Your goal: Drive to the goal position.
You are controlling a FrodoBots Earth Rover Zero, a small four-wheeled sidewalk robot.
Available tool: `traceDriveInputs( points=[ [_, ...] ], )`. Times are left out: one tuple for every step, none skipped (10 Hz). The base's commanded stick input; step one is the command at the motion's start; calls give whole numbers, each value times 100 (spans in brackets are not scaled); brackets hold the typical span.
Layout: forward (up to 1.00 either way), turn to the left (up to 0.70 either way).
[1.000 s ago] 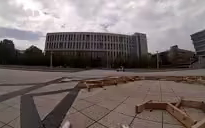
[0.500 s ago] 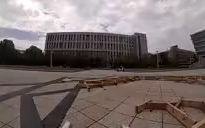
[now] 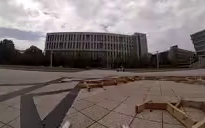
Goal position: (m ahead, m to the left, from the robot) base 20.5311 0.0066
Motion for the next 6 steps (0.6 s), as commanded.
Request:
traceDriveInputs(
  points=[
    [7, 0],
    [6, 0],
    [6, 0],
    [6, 0],
    [6, 0],
    [6, 0]
  ],
)
